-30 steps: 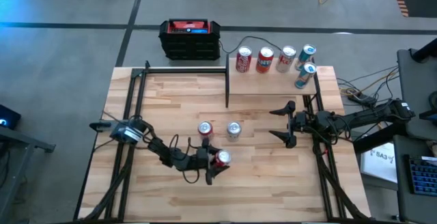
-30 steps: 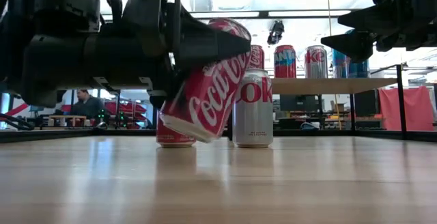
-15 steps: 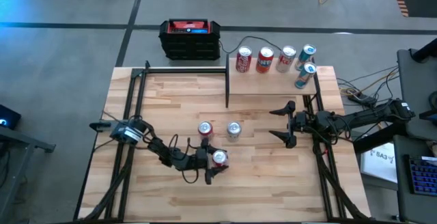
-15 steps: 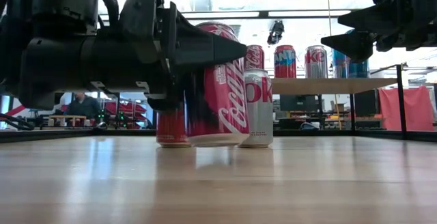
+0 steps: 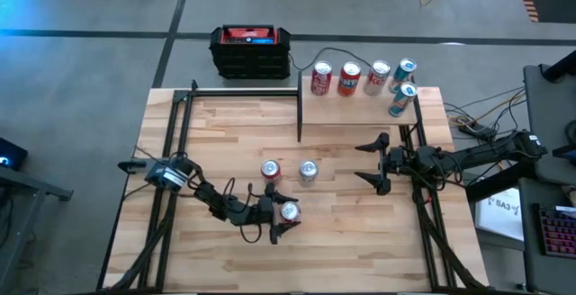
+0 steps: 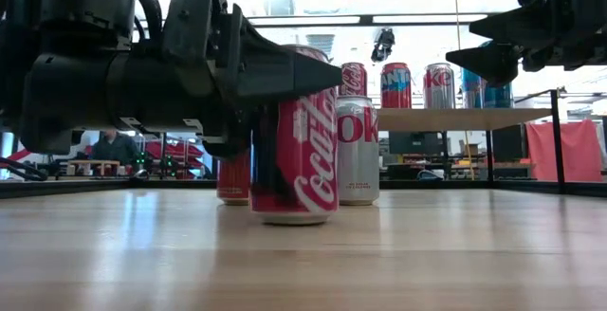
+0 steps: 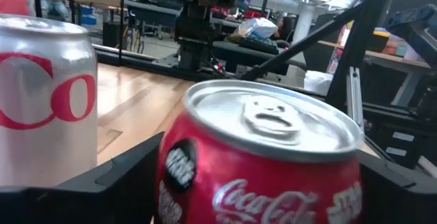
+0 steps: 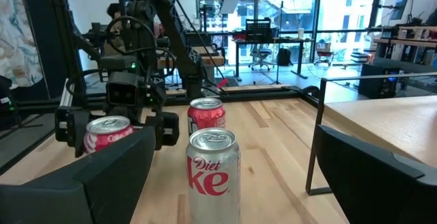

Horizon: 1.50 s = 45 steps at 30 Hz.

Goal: Place canned beverage on shelf
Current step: Move the red white soda can to the bottom right of the red soda can, then put the silver soda can on the shelf aligned with the other silver soda can

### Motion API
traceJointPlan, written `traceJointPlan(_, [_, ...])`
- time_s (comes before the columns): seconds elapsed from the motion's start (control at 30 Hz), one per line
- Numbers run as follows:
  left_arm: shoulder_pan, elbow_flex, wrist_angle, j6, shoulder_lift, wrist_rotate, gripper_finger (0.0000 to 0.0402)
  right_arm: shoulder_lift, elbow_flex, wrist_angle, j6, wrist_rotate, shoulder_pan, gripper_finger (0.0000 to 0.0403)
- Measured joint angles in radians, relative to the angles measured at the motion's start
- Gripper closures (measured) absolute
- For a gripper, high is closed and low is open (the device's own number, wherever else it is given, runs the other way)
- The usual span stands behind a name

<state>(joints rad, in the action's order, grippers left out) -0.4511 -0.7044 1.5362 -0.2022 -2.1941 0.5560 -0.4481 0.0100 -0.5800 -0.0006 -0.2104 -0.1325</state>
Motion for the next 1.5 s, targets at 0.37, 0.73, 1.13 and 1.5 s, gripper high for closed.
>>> traceJointPlan(0.37, [-0.022,0.006,0.002,0.01,0.0,0.108,0.0006,0.0,0.0,0.0,0.0,0.0,0.0,0.0019])
traceJointPlan(0.73, [-0.184,0.007,0.034,0.149,0.048,0.419,0.0002,0.0,0.0,0.0,0.0,0.0,0.0,0.0019])
traceJointPlan(1.13, [-0.322,-0.024,0.035,0.385,0.212,0.689,0.0004,0.0,0.0,0.0,0.0,0.0,0.0,0.0019])
traceJointPlan(1.5, [-0.296,-0.139,0.035,0.666,0.395,0.746,0.0004,0.0,0.0,0.0,0.0,0.0,0.0,0.0019])
